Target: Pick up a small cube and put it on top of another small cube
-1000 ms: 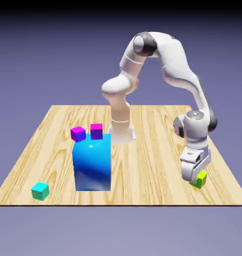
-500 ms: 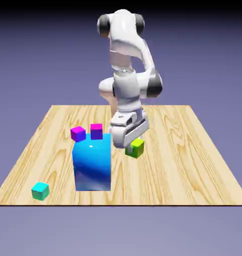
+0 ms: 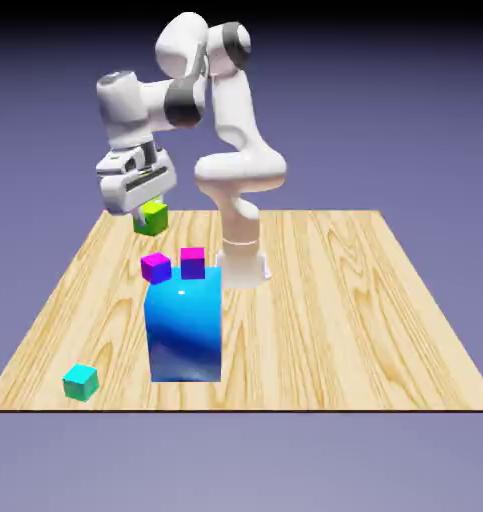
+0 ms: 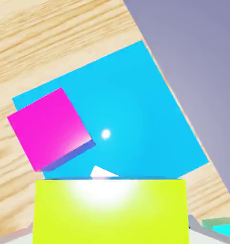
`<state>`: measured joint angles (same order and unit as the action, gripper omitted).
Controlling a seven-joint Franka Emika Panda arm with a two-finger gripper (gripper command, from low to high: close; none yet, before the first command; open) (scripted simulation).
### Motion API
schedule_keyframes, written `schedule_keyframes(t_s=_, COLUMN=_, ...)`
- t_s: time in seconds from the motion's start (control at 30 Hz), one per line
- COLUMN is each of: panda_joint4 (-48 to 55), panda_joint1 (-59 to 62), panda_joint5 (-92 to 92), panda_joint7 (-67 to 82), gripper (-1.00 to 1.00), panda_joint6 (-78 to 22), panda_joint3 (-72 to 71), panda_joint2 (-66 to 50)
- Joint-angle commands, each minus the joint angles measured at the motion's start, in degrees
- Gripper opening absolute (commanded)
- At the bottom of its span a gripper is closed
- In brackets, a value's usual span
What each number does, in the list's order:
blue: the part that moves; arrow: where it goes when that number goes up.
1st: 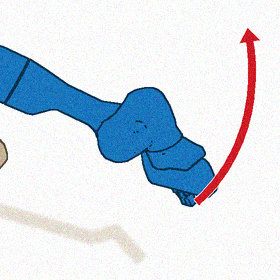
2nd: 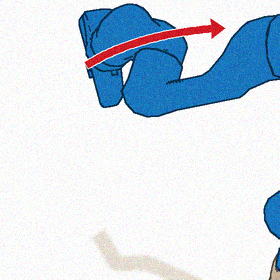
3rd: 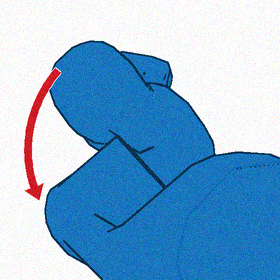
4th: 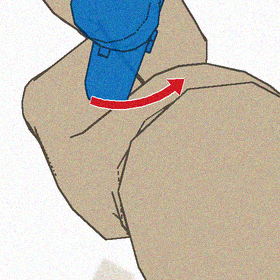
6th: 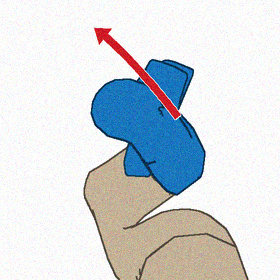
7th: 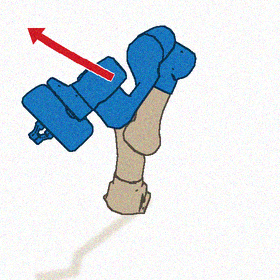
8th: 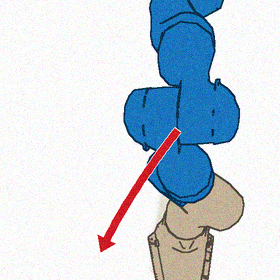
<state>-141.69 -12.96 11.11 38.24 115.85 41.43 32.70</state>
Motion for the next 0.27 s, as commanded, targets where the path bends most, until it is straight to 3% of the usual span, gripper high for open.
schedule_keyframes(t_s=0.0, panda_joint4=-1.53, panda_joint1=-0.32, panda_joint5=-0.06, panda_joint7=0.32, gripper=-1.0, panda_joint6=2.56, panda_joint3=0.79, panda_joint2=-1.02)
schedule_keyframes(t_s=0.1, panda_joint4=-5.53, panda_joint1=-1.16, panda_joint5=-0.28, panda_joint7=1.2, gripper=-1.0, panda_joint6=9.1, panda_joint3=2.87, panda_joint2=-3.7)
schedule_keyframes(t_s=0.13, panda_joint4=-5.53, panda_joint1=-1.16, panda_joint5=-0.28, panda_joint7=1.2, gripper=1.0, panda_joint6=9.11, panda_joint3=2.87, panda_joint2=-3.7)
schedule_keyframes(t_s=0.23, panda_joint4=-2.49, panda_joint1=-0.52, panda_joint5=-0.11, panda_joint7=0.53, gripper=1.0, panda_joint6=4.13, panda_joint3=1.29, panda_joint2=-1.66)
